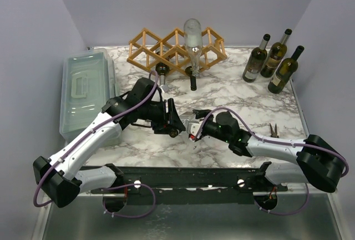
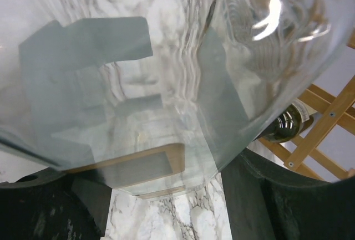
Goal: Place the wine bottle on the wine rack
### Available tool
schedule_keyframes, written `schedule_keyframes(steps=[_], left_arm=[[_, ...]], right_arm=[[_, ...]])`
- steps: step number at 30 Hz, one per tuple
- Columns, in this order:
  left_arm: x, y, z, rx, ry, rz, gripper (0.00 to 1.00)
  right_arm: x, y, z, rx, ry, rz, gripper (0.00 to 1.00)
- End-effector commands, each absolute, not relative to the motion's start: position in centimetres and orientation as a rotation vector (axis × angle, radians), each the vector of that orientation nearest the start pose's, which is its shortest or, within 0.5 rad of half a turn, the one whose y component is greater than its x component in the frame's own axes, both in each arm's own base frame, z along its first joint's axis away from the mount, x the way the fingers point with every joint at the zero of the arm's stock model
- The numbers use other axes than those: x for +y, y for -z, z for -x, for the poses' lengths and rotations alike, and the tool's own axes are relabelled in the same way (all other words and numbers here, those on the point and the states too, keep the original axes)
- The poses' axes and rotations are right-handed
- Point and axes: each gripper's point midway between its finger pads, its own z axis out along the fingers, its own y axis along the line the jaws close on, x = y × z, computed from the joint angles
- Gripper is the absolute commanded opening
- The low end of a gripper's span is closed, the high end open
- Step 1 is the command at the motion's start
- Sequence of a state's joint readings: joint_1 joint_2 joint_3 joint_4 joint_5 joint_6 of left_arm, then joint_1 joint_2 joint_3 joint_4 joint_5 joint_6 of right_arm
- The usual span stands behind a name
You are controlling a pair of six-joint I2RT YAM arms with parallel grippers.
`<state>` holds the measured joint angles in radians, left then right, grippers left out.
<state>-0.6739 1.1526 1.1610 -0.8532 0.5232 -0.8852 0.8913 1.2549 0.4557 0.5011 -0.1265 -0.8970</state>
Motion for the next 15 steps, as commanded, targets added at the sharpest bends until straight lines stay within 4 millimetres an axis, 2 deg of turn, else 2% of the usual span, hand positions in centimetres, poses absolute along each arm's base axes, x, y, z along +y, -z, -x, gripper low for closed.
schedule_keyframes(steps=[1,8,15], left_arm=[[-26.8,-24.1,-12.7,2.774,1.384,0.018,0.53],[-26.8,-22.5,-12.2,2.831,1.384,0.041,0.44],[-27.2,-21.4,-12.3,2.867,1.378,0.02,0.43]], right_arm=[[29.9,-19.5,-26.7,0.936,-0.013,1.323,0.0],[30.2,-20.1,-26.2,0.896,-0.036,1.306,0.0],[30.7,-20.5,-25.7,0.869,-0.05,1.314,0.0]])
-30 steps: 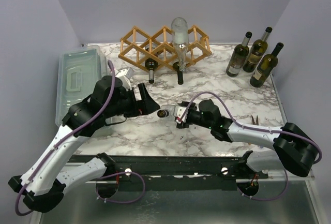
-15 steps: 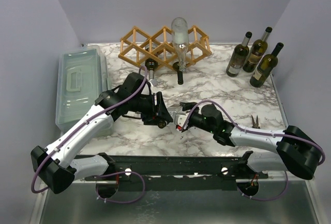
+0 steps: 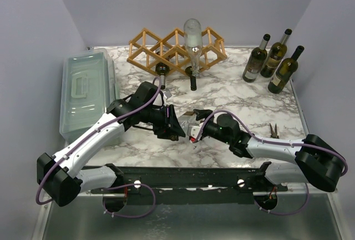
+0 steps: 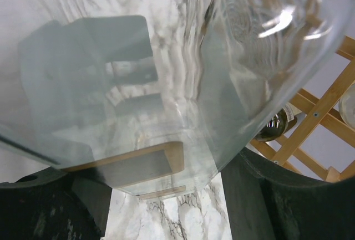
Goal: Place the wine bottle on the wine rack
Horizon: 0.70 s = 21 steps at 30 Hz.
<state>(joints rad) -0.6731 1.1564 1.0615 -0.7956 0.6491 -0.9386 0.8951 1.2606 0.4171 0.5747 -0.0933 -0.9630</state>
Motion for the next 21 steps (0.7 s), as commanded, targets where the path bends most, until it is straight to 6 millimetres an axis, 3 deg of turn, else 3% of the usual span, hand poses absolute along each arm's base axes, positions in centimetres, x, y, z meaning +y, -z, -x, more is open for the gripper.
schedule_keyframes(steps=[1,9,14,16,17,19,21], left_arm=[[-27.2,-21.2,-12.4,2.874,1.376,0.018,0.45],[-27.5,-20.3,-13.0,2.882,1.354,0.022,0.45],[-27.6,-20.4,-13.2,2.833,1.369,0.045,0.29],[-27.6,-20.6,-13.4,2.78,1.399,0.047,0.08],[-27.6,-20.8,-13.6,2.745,1.406,0.045,0.0],[-27.4,-21.5,-14.0,2.648,1.416,0.025,0.0],[-27.0,-22.1,-14.1,2.573,1.414,0.016,0.0]], right_arm=[[30.9,-20.6,-25.5,0.86,-0.055,1.315,0.0],[31.6,-20.3,-25.2,0.843,-0.043,1.336,0.0],[31.7,-20.3,-25.1,0.847,-0.037,1.325,0.0],[31.7,-20.1,-25.3,0.857,-0.029,1.32,0.01],[31.6,-20.0,-25.4,0.865,-0.025,1.314,0.07],[31.5,-19.9,-25.5,0.866,-0.017,1.299,0.28],[31.5,-19.8,-25.5,0.864,-0.025,1.279,0.43]])
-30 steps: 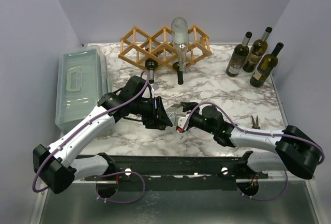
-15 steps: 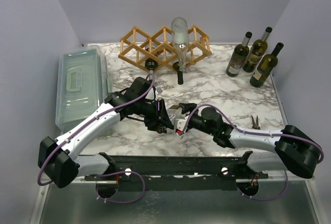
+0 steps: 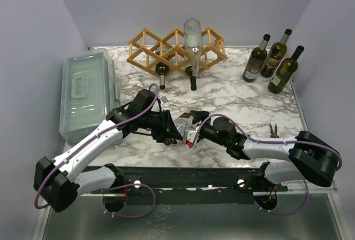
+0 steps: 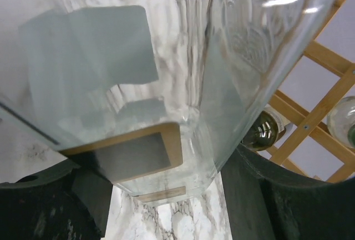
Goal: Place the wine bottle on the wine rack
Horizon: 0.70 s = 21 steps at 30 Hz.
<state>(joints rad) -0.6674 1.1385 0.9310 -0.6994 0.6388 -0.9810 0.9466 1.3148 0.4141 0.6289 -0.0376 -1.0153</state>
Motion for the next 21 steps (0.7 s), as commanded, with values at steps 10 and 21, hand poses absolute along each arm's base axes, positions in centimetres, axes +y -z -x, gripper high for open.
schedule_keyframes(steps=[10,21], left_arm=[[-24.8,-22.6,-13.4,2.436,1.358,-0.026,0.0],[-22.1,-22.4,-13.3,2.361,1.217,-0.007,0.0]], right_arm=[[32.5,-19.4,-24.0,0.846,-0.13,1.334,1.0],[31.3,-17.1,-20.8,0.931,-0.241,1.471,1.0]])
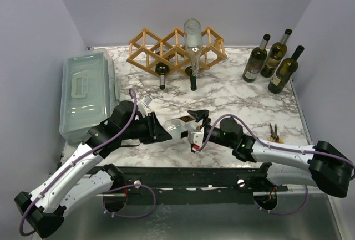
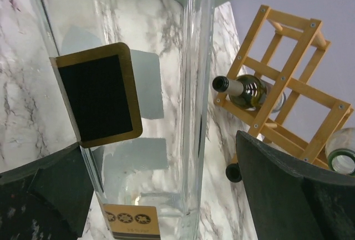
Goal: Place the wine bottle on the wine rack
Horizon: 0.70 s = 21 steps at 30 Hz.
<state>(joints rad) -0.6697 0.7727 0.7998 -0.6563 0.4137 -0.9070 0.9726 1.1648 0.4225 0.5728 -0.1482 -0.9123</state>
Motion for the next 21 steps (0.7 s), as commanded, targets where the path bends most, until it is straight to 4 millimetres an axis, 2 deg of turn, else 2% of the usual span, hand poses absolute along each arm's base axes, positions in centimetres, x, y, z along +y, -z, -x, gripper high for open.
schedule_keyframes(steps=[1,6,14,17,18,19,20,21], left_arm=[[-22.1,-22.4,-13.3,2.362,1.22,-0.008,0.0],[-22.1,-22.2,-13.3,2.376,1.21,-0.023,0.0],[-22.5,-21.5,-12.9,2.422,1.236,-0.015,0.0],[-22.6,-20.8,-12.4,2.455,1.254,-0.007,0.0],[-22.7,-20.6,-12.2,2.473,1.263,-0.004,0.0],[-22.9,-20.3,-12.0,2.495,1.278,-0.003,0.0],[-23.1,-20.0,-11.8,2.523,1.287,-0.001,0.0],[-23.3,-19.8,-11.5,2.543,1.305,-0.013,0.0]], right_arm=[[31.3,-17.0,-21.0,0.925,-0.232,1.461,1.0],[32.5,-15.9,-22.3,0.957,-0.196,1.489,1.0],[35.2,-16.0,-23.4,0.927,-0.253,1.378,1.0],[36.2,-16.2,-24.1,0.923,-0.265,1.322,0.96],[36.5,-16.0,-24.2,0.918,-0.278,1.312,0.93],[36.8,-16.3,-24.2,0.899,-0.293,1.289,0.85],[37.1,-16.4,-24.2,0.886,-0.302,1.27,0.64],[37.3,-16.5,-24.3,0.868,-0.308,1.248,0.52]])
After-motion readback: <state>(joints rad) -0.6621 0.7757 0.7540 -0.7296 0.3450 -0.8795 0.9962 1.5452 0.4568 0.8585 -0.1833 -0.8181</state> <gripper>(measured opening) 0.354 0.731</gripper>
